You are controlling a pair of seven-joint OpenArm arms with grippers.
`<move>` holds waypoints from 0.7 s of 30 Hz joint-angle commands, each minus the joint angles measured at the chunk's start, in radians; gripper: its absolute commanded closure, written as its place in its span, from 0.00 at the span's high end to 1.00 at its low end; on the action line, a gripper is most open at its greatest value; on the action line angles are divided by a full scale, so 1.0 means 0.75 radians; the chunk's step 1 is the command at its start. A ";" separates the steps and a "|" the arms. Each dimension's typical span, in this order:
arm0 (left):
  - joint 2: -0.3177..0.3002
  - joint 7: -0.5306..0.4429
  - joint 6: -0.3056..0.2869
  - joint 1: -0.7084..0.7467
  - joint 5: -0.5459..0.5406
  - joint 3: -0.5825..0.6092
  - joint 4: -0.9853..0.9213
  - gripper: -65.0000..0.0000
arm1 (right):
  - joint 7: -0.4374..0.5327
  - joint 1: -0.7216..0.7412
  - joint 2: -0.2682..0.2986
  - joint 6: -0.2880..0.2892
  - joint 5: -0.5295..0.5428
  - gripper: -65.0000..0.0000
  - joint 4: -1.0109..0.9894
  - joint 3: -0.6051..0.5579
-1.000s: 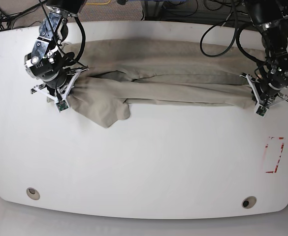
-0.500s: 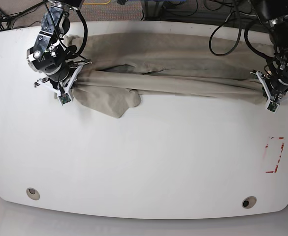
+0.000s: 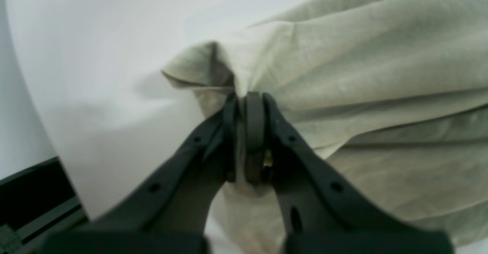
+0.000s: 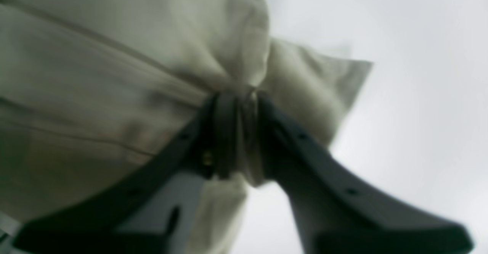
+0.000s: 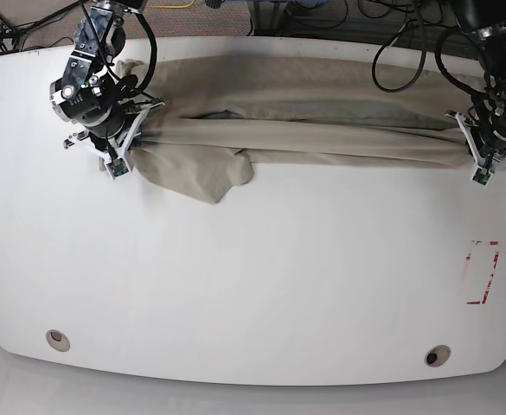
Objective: Fold the T-shirt properly
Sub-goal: 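Lay the folded edge down and open both grippers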
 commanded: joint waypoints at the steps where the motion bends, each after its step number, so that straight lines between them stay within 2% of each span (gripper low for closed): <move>1: -0.027 0.005 0.013 0.014 0.015 -0.010 0.026 0.16 | 0.011 0.011 0.011 -0.004 -0.012 0.41 0.027 0.008; 4: -0.029 0.005 0.013 0.020 0.015 -0.008 0.026 0.40 | 0.011 0.011 0.011 -0.004 -0.012 0.56 0.029 0.008; 7: -0.031 0.025 0.013 0.020 0.015 -0.012 0.026 0.67 | 0.013 0.011 0.011 -0.004 -0.012 0.58 0.029 0.010; 8: -0.039 0.036 0.013 0.020 0.015 -0.012 0.026 0.72 | 0.013 0.011 0.011 -0.004 -0.012 0.58 0.029 0.010; 9: -0.051 0.070 0.013 0.018 0.013 -0.012 0.026 0.83 | 0.013 0.011 0.011 -0.004 -0.012 0.58 0.029 0.010; 10: -0.055 0.089 0.013 0.018 0.011 -0.012 0.026 0.86 | 0.013 0.011 0.011 -0.004 -0.012 0.58 0.029 0.010; 15: -0.062 0.150 0.013 0.010 0.007 -0.017 0.041 0.86 | 0.015 0.021 0.011 -0.004 -0.012 0.58 0.029 0.041; 21: -0.059 0.150 0.013 0.012 0.005 -0.019 0.176 0.82 | 0.015 0.072 -0.012 -0.004 -0.012 0.58 0.029 0.221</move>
